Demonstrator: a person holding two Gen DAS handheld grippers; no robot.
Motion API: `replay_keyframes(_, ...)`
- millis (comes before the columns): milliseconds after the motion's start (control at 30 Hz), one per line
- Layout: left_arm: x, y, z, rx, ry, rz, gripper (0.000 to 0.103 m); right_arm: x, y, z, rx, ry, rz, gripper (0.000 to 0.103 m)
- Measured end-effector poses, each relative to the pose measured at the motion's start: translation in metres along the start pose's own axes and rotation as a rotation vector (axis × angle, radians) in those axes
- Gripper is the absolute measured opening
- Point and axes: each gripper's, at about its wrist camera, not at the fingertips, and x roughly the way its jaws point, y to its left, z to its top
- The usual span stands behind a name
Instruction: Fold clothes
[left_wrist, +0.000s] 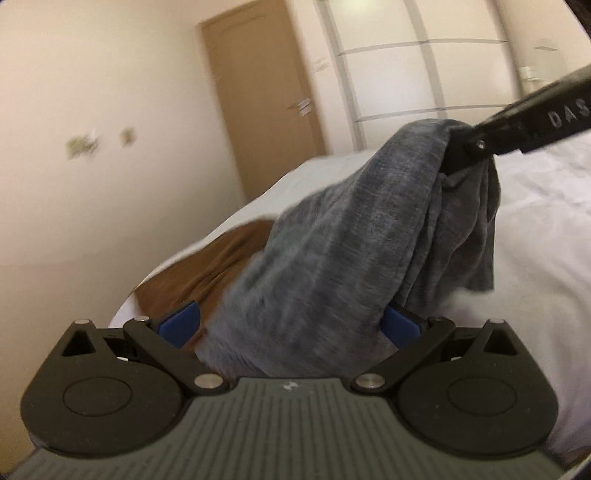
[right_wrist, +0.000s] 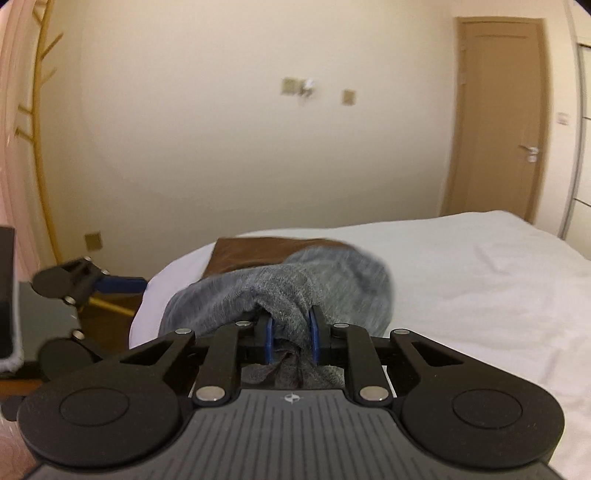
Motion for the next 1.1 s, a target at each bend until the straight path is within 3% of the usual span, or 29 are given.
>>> replay_keyframes(133,-0.017,-0.042,0.014,-0.018,-0.065,-0.155,0.102,-0.068,-0.025,-0.013,0.069,-0.028,-0.096,0.018)
replay_keyframes(333,-0.021,-0.105,0.014,-0.023,-0.046,-0.341,0.098,-0.143,-0.074,-0.061,0.195,0.023,-0.324,0.017)
replay_keyframes(533,-0.020,-0.145,0.001,0.081,-0.002,-0.434,0.091,-0.185,-0.108,-0.103,0.266,0.072,-0.500,0.004)
replay_keyframes(600,-0.015,-0.155,-0.001,0.125,0.016,-0.441,0.087,-0.202,-0.118,-0.114,0.299,0.061,-0.539,0.005)
replay_keyframes(700,-0.017,-0.160,-0.001,0.175,0.027,-0.407,0.086,-0.222,-0.125,-0.125,0.329,0.042,-0.523,0.017)
replay_keyframes(767,-0.016,-0.156,-0.004,0.176,0.033,-0.390,0.086,-0.226,-0.110,-0.129,0.293,0.046,-0.469,0.047)
replay_keyframes(833,-0.017,-0.146,-0.009,0.175,0.041,-0.354,0.086,-0.223,-0.091,-0.135,0.201,0.067,-0.405,0.057)
replay_keyframes(967,-0.015,-0.114,-0.025,0.135,0.083,-0.266,0.073,-0.190,-0.038,-0.153,-0.079,0.153,-0.279,0.058)
replay_keyframes(1100,-0.011,-0.080,-0.034,0.055,0.103,-0.190,0.073,-0.141,0.008,-0.162,-0.349,0.213,-0.193,0.058)
